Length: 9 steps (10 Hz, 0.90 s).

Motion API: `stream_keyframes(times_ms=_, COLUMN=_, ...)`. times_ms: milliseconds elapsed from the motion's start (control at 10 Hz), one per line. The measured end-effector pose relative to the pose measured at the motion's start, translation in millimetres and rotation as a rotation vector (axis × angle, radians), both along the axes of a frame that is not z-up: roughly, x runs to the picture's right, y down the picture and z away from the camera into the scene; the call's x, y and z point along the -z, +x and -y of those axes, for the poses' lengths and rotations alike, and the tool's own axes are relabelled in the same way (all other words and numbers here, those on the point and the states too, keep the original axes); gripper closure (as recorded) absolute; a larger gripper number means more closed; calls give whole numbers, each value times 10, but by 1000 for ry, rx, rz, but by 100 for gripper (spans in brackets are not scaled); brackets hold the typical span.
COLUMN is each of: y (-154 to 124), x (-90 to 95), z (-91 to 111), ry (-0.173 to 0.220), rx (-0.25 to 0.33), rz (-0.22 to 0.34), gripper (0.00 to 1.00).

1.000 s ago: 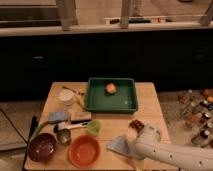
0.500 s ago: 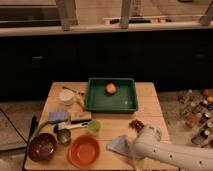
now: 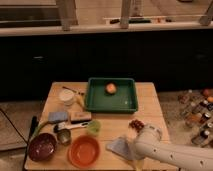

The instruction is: Wipe tray with towel

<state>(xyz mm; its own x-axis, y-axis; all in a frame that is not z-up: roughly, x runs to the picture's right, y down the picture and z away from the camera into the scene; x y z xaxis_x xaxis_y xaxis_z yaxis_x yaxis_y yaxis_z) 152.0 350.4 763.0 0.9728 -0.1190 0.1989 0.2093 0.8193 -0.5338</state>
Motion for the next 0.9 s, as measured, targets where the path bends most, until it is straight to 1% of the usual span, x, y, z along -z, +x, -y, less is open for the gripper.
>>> stream_keyframes(times_ms=200, y=4, x=2, z=-7, ry=-1, rx=1, rz=-1, gripper=20)
stream_keyframes(times_ms=300, y=4, x=2, z=-8, ry=-2, rx=1, rz=-1, gripper=25)
stream_keyframes(times_ms=500, y=5, x=2, z=-6, ry=-1, rx=0, rz=-1, gripper=44)
stream_keyframes(times_ms=600, y=5, x=2, z=-6, ry=-1, rx=0, rz=-1, gripper=48)
stream_keyframes(times_ms=700, y=6, x=2, z=-5, ry=-1, rx=0, rz=-1, gripper=49)
stream_keyframes(times_ms=800, y=6, x=1, z=-1, ry=0, rx=-1, rz=-1, gripper=42)
stream_keyframes(times_ms=900, y=5, x=0, z=2, ry=0, rx=-1, rz=-1, gripper=32)
